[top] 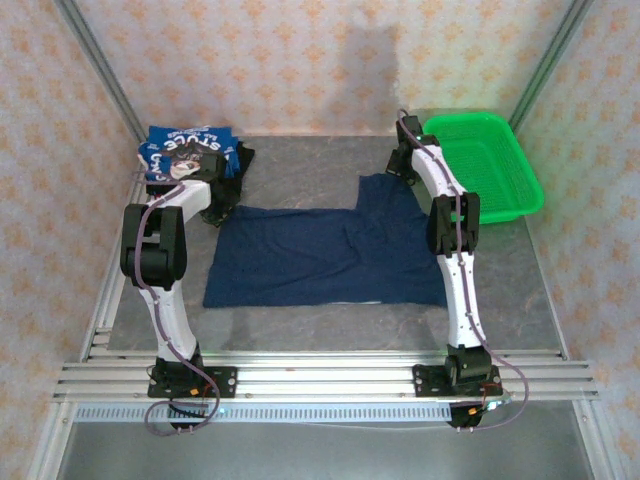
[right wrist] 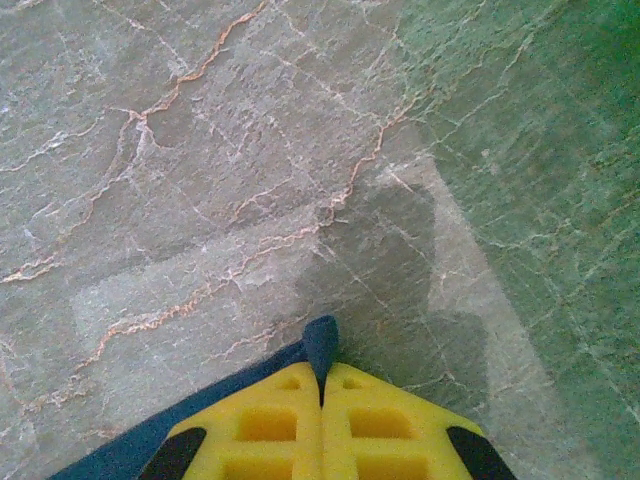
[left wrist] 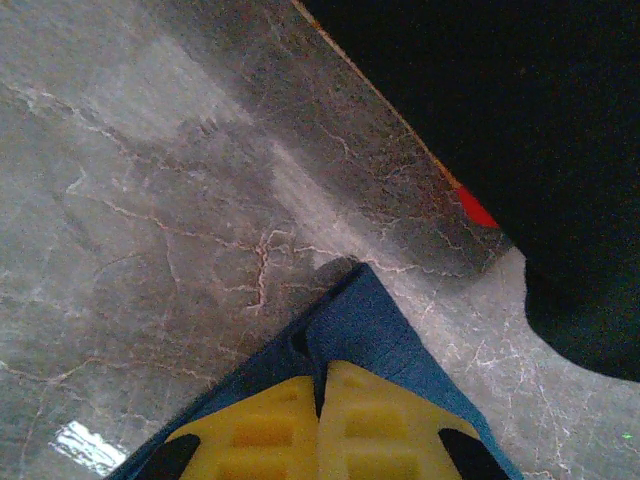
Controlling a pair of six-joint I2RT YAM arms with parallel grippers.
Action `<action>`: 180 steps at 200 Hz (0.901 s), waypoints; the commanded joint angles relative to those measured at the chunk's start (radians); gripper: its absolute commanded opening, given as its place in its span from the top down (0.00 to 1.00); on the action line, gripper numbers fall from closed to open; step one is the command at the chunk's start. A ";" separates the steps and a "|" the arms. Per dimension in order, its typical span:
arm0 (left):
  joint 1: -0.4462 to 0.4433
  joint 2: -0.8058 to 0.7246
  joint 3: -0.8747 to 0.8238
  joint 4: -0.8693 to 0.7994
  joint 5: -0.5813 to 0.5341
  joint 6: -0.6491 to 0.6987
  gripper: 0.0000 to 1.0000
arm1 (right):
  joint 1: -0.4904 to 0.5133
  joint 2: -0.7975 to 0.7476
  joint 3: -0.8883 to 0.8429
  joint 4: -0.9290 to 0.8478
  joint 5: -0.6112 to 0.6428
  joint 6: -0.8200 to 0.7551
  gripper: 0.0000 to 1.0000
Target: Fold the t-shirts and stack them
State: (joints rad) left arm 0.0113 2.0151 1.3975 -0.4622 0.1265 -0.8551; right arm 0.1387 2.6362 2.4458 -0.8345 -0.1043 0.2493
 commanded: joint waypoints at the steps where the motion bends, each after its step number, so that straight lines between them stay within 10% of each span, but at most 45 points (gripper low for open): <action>1: 0.007 -0.054 0.046 -0.041 -0.016 0.032 1.00 | 0.003 -0.079 -0.015 -0.049 0.010 -0.003 1.00; 180: 0.079 -0.227 0.057 -0.067 0.086 0.141 1.00 | 0.003 -0.675 -0.596 0.107 0.003 0.001 1.00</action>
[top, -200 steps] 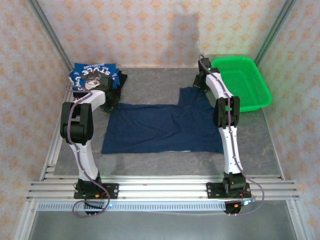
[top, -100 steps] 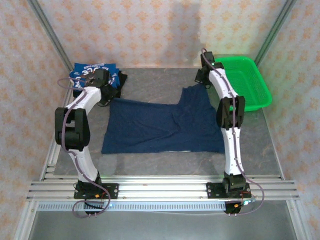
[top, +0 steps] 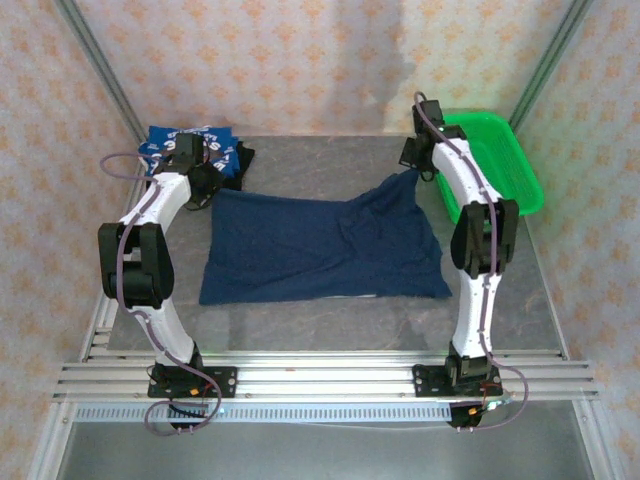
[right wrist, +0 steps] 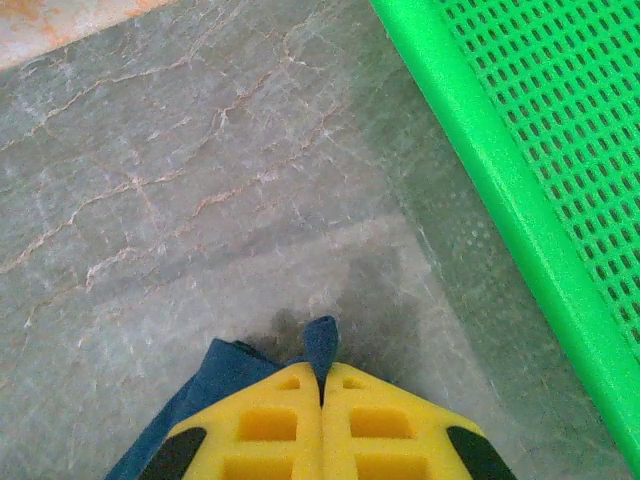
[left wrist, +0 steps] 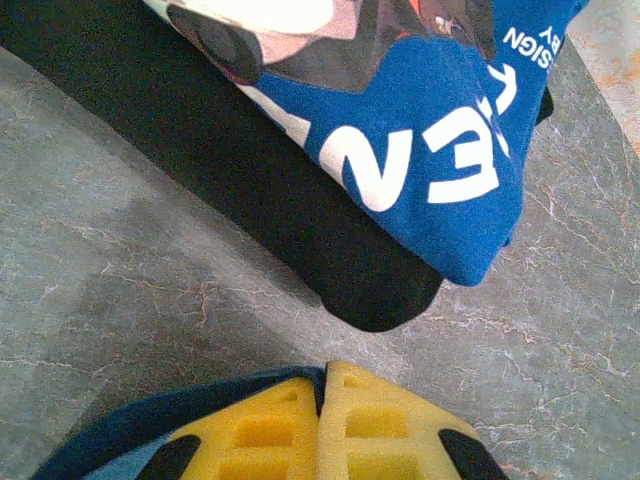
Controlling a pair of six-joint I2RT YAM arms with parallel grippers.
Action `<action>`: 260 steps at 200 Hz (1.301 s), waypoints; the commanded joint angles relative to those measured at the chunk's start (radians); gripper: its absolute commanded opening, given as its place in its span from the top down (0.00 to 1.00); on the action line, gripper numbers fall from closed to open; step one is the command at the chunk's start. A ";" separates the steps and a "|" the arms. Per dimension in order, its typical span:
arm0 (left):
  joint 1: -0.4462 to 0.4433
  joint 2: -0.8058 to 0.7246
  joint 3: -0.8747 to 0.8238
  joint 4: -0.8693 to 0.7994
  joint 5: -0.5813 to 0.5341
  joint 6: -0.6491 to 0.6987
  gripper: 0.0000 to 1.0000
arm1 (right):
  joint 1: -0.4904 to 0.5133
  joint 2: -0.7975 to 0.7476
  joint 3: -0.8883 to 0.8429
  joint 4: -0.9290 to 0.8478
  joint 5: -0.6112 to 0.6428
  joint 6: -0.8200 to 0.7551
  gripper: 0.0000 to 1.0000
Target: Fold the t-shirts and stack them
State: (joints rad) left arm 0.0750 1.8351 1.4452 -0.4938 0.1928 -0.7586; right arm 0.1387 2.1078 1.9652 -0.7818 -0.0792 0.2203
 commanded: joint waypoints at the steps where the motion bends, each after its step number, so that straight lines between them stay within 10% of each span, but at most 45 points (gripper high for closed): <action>1: 0.015 -0.048 0.008 -0.035 0.020 0.045 1.00 | 0.002 -0.152 -0.123 0.056 -0.022 0.031 1.00; 129: 0.094 -0.111 -0.164 -0.023 0.050 0.172 1.00 | 0.002 -0.701 -0.882 0.137 -0.090 0.294 1.00; 260: 0.110 -0.065 -0.360 0.011 0.010 0.184 1.00 | 0.006 -0.715 -1.156 0.148 -0.058 0.431 1.00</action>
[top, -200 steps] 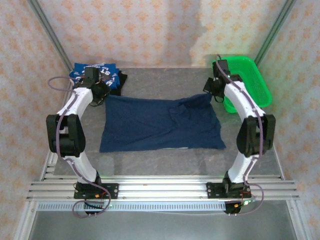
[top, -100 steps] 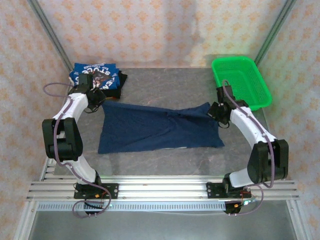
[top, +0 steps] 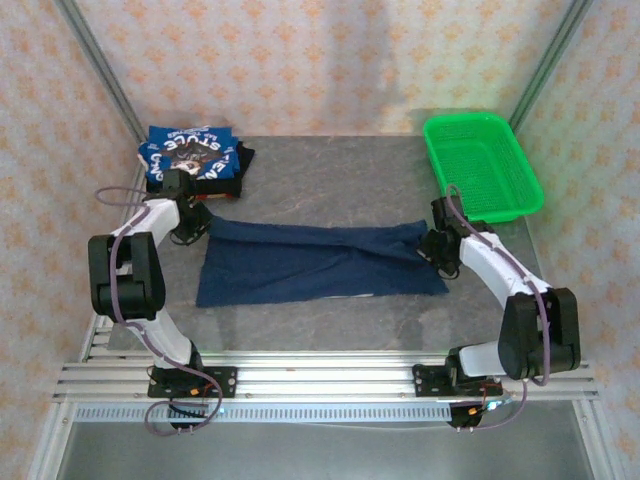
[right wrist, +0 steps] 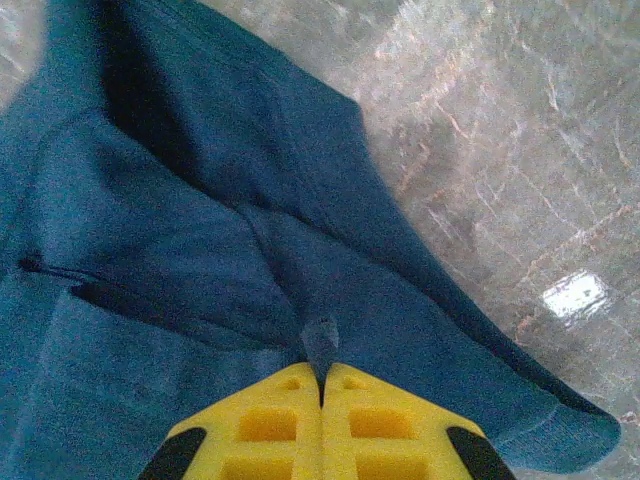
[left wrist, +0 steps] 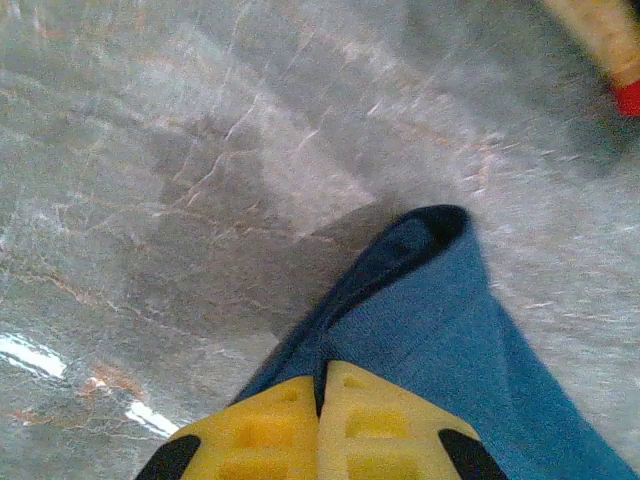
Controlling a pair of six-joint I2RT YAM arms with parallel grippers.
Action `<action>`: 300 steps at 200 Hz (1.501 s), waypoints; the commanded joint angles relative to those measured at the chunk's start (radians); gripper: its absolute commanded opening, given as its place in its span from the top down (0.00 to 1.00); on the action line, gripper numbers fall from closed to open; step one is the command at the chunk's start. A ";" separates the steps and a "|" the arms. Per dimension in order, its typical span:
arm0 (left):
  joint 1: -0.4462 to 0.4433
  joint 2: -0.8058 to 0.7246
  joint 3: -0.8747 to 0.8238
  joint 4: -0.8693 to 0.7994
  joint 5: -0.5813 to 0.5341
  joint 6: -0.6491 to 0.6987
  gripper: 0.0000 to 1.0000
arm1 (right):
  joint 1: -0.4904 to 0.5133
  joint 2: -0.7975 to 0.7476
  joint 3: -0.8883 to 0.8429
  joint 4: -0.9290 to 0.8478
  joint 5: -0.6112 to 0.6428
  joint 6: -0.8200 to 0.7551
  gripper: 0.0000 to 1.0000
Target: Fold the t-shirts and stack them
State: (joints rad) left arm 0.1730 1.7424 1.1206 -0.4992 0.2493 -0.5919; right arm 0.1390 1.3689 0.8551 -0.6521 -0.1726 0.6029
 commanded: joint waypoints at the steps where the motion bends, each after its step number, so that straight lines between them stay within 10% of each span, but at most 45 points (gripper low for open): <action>1: 0.013 0.029 -0.037 0.015 -0.047 0.016 1.00 | 0.005 0.024 -0.049 0.019 0.036 0.051 1.00; 36: 0.013 0.033 -0.095 0.030 -0.044 0.004 1.00 | 0.008 0.047 -0.106 0.040 0.036 0.084 0.89; 71: -0.007 -0.065 -0.137 0.064 -0.004 -0.017 0.48 | 0.012 0.015 -0.067 0.016 0.011 0.062 0.54; 116: -0.134 -0.330 -0.119 0.062 -0.041 -0.044 0.31 | 0.042 -0.126 0.019 0.126 -0.182 -0.067 0.30; 201: -0.550 -0.398 -0.099 0.105 -0.133 0.007 0.30 | 0.068 0.399 0.381 0.001 -0.287 -0.465 0.49; 252: -0.613 -0.464 -0.210 0.079 -0.166 -0.036 0.30 | 0.087 0.461 0.407 -0.001 -0.309 -0.483 0.60; 300: -0.613 -0.521 -0.272 0.045 -0.217 -0.037 0.31 | 0.095 0.442 0.372 -0.015 -0.327 -0.478 0.90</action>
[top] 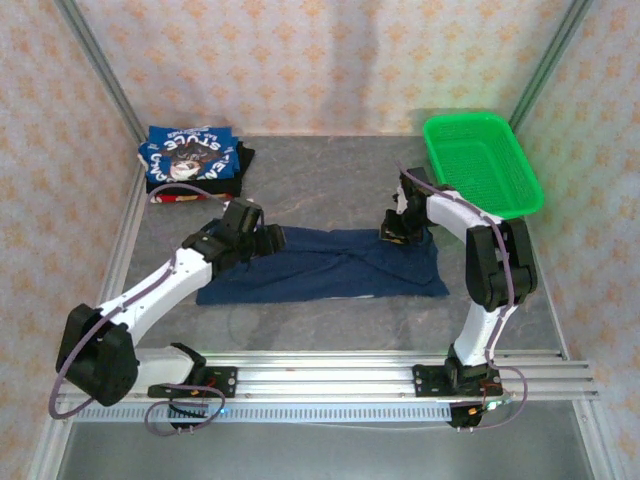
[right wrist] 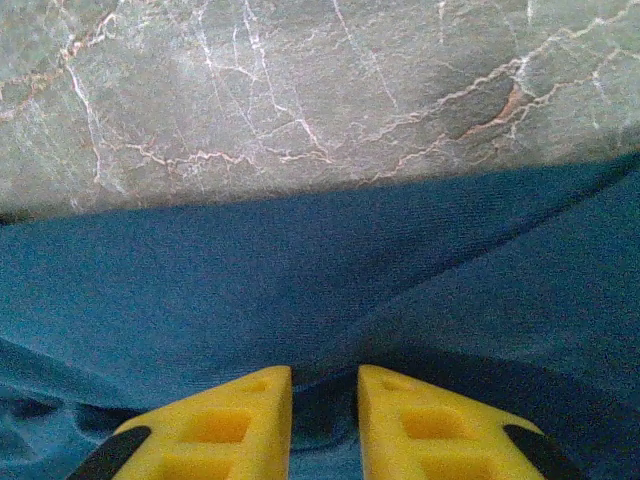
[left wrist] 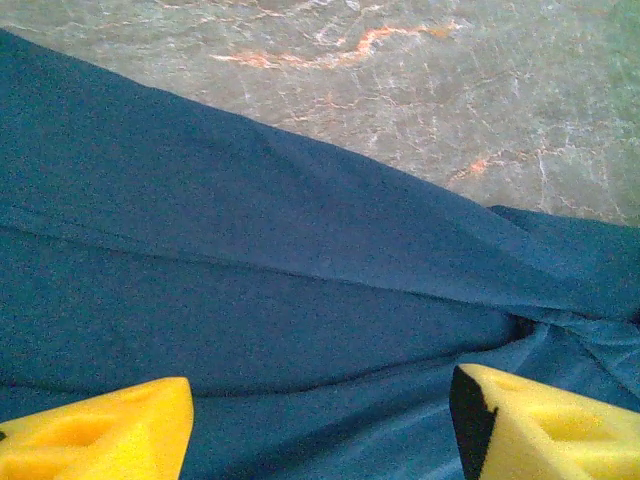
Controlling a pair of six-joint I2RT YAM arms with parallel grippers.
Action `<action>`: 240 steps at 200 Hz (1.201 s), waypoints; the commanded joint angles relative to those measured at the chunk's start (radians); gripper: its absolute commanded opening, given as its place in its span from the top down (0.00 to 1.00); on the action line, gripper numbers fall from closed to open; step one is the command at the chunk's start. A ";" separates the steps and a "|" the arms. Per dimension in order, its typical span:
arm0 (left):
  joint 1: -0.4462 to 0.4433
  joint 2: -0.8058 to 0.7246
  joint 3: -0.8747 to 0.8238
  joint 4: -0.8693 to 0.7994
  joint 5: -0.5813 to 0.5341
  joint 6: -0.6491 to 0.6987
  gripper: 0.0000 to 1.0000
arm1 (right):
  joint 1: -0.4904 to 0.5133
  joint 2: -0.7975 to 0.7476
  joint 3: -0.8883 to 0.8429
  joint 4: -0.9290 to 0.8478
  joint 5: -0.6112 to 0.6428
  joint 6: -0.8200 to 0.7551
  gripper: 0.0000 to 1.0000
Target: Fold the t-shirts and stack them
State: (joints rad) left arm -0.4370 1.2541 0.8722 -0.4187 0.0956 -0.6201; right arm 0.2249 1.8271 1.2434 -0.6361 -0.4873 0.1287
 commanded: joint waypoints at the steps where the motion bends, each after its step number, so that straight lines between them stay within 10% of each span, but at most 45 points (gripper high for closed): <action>1: -0.003 -0.034 -0.024 -0.036 -0.064 -0.009 0.31 | 0.009 -0.018 -0.018 -0.031 -0.013 -0.002 0.91; 125: 0.003 -0.056 -0.094 -0.061 -0.163 -0.030 0.31 | 0.303 -0.203 -0.180 -0.111 -0.201 0.151 1.00; 193: 0.005 0.001 -0.074 -0.029 -0.150 -0.010 0.31 | 0.292 -0.349 -0.099 -0.154 -0.092 0.217 0.47; 240: 0.004 0.100 -0.021 0.014 -0.117 -0.002 0.31 | 0.181 -0.057 0.042 -0.156 0.144 0.297 0.69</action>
State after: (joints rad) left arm -0.4370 1.3113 0.7994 -0.4446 -0.0174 -0.6338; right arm 0.4351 1.6100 1.2415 -0.7818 -0.5003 0.3935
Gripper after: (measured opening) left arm 0.690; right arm 0.347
